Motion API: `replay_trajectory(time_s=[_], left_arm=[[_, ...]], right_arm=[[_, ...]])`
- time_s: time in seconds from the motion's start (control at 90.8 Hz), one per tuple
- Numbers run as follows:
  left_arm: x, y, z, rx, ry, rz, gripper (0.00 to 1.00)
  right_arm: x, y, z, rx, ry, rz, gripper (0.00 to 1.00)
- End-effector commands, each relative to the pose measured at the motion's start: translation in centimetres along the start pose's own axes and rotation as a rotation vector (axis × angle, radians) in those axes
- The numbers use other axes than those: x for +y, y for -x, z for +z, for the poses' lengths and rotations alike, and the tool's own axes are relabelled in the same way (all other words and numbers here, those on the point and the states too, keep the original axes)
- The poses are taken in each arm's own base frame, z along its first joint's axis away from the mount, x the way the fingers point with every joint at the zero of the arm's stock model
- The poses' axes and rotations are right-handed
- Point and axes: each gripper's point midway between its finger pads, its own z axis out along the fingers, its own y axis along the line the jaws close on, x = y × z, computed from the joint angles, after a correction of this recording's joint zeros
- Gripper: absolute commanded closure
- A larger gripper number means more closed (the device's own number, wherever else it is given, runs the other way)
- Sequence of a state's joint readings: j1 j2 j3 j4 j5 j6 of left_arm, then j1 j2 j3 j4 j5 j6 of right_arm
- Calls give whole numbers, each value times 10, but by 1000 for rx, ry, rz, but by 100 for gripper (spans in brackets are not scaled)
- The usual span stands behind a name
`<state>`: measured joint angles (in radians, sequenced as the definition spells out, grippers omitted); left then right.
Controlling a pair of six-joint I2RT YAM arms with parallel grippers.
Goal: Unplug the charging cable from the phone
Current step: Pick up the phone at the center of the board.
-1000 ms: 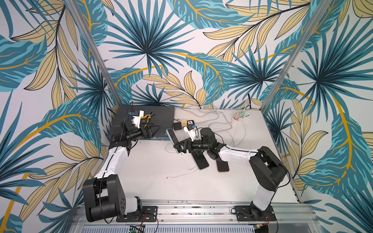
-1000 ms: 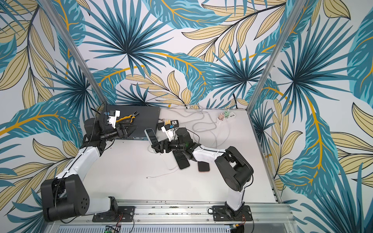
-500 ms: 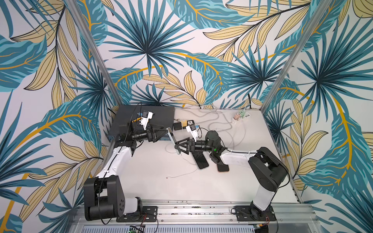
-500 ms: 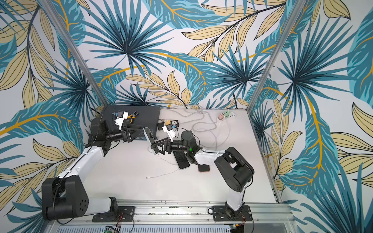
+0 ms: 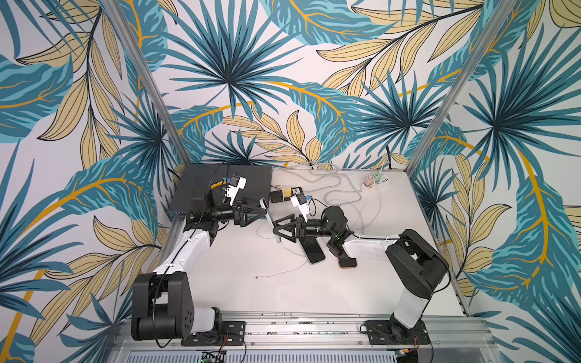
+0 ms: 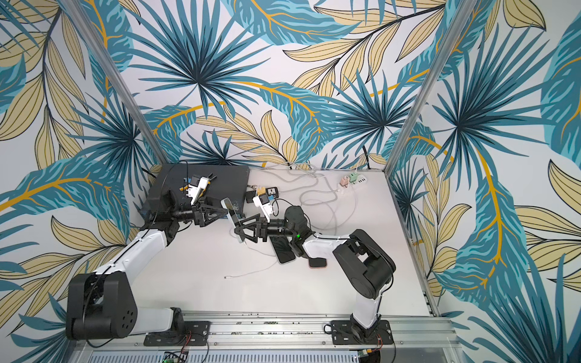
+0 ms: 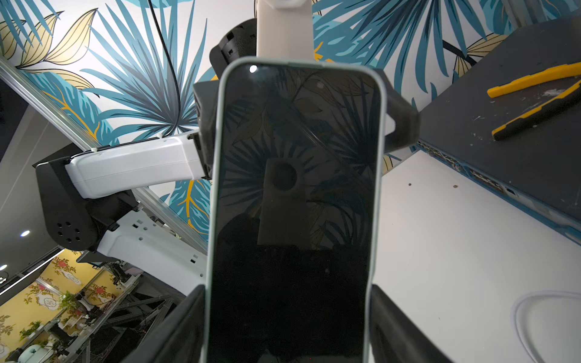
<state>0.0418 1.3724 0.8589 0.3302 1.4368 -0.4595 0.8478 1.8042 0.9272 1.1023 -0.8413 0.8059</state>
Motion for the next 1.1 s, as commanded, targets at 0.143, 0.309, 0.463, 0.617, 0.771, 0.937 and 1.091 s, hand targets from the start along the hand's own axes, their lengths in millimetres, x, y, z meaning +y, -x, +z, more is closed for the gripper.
replay_trajectory(time_s=[0.143, 0.309, 0.463, 0.617, 0.771, 0.937, 1.091], left_arm=[[-9, -7, 6, 38, -70, -6, 0], [-14, -8, 8, 45, -84, -3, 1], [-14, -7, 7, 44, -83, -4, 8], [-14, -7, 7, 44, -83, -2, 14], [-14, -6, 8, 44, -84, 3, 24], [-13, -6, 8, 41, -80, 6, 36], [-13, -5, 8, 39, -78, 14, 52]], right_arm=[[26, 7, 5, -24, 96, -79, 40], [24, 6, 6, -25, 93, -76, 40], [20, 6, 6, -28, 75, -69, 40], [18, 6, 6, -27, 63, -66, 40], [16, 5, 6, -24, 53, -67, 38], [15, 2, 5, -9, 39, -71, 32], [13, -1, 3, 11, 19, -81, 22]])
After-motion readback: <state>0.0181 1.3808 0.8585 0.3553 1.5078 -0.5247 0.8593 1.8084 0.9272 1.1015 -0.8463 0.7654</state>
